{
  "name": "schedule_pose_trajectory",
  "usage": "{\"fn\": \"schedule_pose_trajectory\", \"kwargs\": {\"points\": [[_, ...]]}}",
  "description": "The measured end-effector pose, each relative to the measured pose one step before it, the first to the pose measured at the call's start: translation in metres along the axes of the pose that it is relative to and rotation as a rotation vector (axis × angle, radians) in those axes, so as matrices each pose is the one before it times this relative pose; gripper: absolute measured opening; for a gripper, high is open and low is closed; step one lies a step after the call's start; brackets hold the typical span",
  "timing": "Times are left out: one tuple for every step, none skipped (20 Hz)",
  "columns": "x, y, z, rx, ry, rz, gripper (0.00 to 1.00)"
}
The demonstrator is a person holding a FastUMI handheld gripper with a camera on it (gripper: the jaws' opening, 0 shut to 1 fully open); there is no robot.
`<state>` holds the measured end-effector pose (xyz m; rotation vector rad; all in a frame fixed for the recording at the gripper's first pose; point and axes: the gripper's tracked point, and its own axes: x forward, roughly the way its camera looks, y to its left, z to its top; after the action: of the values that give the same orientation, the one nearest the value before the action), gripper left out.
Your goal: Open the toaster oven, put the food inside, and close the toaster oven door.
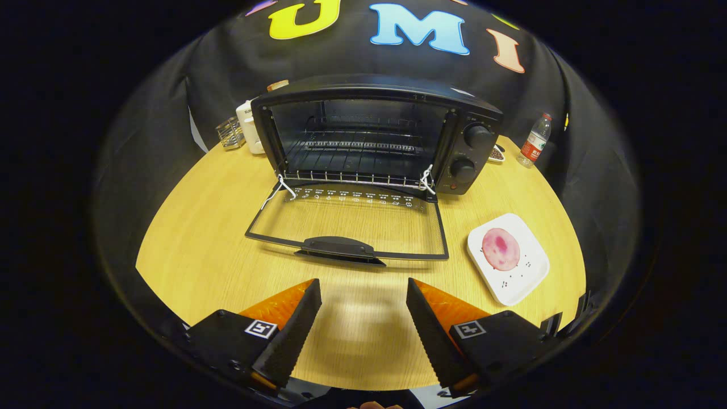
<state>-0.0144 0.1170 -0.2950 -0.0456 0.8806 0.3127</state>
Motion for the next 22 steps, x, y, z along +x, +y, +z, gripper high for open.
{"fn": "schedule_pose_trajectory", "kwargs": {"points": [[-0.00556,0.00001,-0.00448,-0.00114,0.01225,0.03669,0.96],[-0.00815,-0.00304,-0.00360,-0.00369,0.01249,0.02207,0.97],[-0.00987,-0.00884,-0.00187,-0.00079,-0.00275,-0.00828,0.97],[-0.00847,-0.01071,0.00140,0.00267,-0.01438,-0.01855,0.97],[-0.00880,-0.01038,0.00176,0.00421,-0.01679,-0.01474,0.97],[-0.00876,-0.00935,0.00256,0.00610,-0.01237,-0.01162,0.97],[-0.00794,-0.00930,0.00159,0.00800,-0.00821,-0.00663,0.97],[-0.00617,-0.01044,0.00303,0.00723,-0.00429,-0.00626,0.97],[-0.00550,-0.01242,0.00113,0.00261,-0.00224,-0.01078,0.97],[-0.00526,-0.01310,0.00252,-0.00014,-0.00240,-0.01479,0.97],[-0.00327,-0.01419,0.00170,0.00114,-0.00234,-0.01754,0.97],[-0.00300,-0.01431,0.00112,0.00463,0.00707,-0.01545,0.97],[-0.00261,-0.01238,0.00028,0.01151,0.00411,-0.00613,0.97],[-0.00126,-0.00956,0.00286,0.01385,0.00425,0.00539,0.97],[0.00067,-0.00953,-0.00066,0.00552,0.01260,0.00739,0.97],[0.00291,-0.01274,0.00006,-0.00533,0.02004,-0.00277,0.97],[0.00395,-0.01307,-0.00111,-0.01143,0.02126,-0.00560,0.97],[0.00429,-0.01226,-0.00030,-0.01375,0.01971,-0.00596,0.97],[0.00514,-0.01282,-0.00057,-0.01336,0.01468,-0.00922,0.97],[0.00685,-0.01332,-0.00046,-0.01418,0.01830,-0.00629,0.97],[0.00743,-0.01189,-0.00163,-0.01626,0.02145,-0.00171,0.97],[0.00768,-0.01263,-0.00007,-0.02126,0.02061,-0.00643,0.97]]}}
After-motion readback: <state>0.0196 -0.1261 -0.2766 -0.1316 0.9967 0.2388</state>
